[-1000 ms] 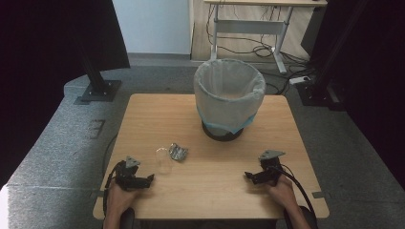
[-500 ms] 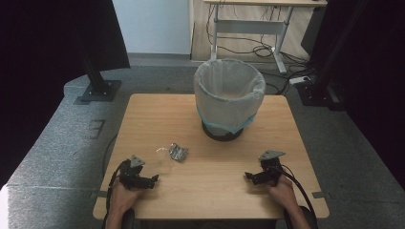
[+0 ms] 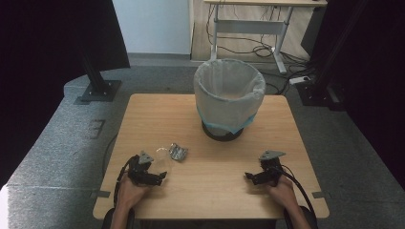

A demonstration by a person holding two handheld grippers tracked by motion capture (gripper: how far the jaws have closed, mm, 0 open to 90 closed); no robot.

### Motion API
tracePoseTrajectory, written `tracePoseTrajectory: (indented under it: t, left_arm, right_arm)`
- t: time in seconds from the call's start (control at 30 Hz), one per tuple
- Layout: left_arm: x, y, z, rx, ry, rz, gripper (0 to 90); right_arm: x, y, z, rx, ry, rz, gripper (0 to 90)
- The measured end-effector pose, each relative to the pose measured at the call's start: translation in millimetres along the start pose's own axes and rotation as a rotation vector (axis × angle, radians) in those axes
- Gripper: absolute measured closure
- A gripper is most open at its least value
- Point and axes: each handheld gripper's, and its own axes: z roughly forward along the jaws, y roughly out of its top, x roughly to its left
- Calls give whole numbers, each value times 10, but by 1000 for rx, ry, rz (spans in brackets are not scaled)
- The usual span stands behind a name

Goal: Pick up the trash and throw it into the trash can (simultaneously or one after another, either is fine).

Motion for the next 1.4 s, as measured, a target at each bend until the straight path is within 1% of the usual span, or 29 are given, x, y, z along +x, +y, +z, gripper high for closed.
tracePoseTrajectory:
  t: [0.07,0.1,0.23,0.37,0.63,0.7,0.73,0.77,0.83,1.0,1.03,1.1,1.33,1.4]
  left_arm:
    - [-2,16,21,-2,-1,3,5]
    - [-1,30,40,-7,-10,1,11]
    - [-6,56,65,-13,-19,2,32]
    - [-16,123,109,-23,-26,6,43]
    - [-52,212,193,-21,-34,22,66]
    - [-61,227,217,-19,-31,24,84]
    - [-62,229,226,-17,-29,24,104]
    - [-62,229,233,-16,-30,23,143]
    - [-64,226,238,-16,-26,23,157]
    - [-65,225,222,-15,-42,31,288]
    - [-63,230,214,-20,-55,28,288]
    - [-66,248,193,-26,-65,30,300]
    - [-73,310,137,-23,-61,43,303]
    - [-68,340,112,-22,-67,44,303]
  right_arm:
    - [0,0,-1,0,0,-1,0]
    - [0,-1,-1,0,1,-1,0]
    - [2,-2,-3,0,2,-1,0]
    - [3,-2,-3,-1,3,-2,0]
    - [2,-4,-6,1,4,-5,0]
    - [4,-4,-5,0,2,-5,0]
    - [4,-5,-6,0,3,-6,0]
    - [4,-5,-7,0,3,-6,0]
    - [5,-6,-7,0,3,-6,0]
    - [5,-6,-7,0,4,-7,0]
    - [5,-6,-7,0,4,-6,0]
    - [5,-6,-7,0,4,-7,0]
    - [6,-6,-8,1,4,-7,0]
    - [6,-7,-8,0,5,-7,0]
